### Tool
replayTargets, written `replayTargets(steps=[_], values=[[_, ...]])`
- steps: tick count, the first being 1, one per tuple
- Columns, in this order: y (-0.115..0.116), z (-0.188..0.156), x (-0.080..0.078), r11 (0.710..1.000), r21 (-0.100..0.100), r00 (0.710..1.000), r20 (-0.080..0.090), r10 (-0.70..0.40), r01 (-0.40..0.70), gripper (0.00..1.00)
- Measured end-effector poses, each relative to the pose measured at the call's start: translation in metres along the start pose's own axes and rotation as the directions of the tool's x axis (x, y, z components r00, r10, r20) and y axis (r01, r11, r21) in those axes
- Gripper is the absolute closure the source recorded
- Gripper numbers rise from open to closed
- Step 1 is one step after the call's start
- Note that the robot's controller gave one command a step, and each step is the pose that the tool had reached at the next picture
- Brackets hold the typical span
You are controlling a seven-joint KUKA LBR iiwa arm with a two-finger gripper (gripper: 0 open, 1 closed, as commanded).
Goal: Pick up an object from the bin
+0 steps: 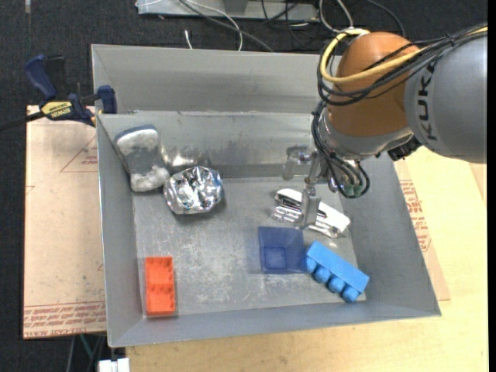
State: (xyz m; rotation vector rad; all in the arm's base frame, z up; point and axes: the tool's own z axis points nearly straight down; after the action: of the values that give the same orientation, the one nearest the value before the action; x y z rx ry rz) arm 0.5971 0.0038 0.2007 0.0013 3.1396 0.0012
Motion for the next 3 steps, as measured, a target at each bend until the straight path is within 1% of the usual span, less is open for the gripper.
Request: replayTargets(steps=[1,2,3], values=[[0.0,0.0,0.0,1.0,0.0,1.0,0.0,0.0,0.0,0.0],[0.011,0.067,0.061,1.0,-0.001,1.0,-0.009,-0.027,0.027,0.0],[0.011,0.057,0.048,0.994,0.001,0.994,0.015,-0.108,0.108,1.0]])
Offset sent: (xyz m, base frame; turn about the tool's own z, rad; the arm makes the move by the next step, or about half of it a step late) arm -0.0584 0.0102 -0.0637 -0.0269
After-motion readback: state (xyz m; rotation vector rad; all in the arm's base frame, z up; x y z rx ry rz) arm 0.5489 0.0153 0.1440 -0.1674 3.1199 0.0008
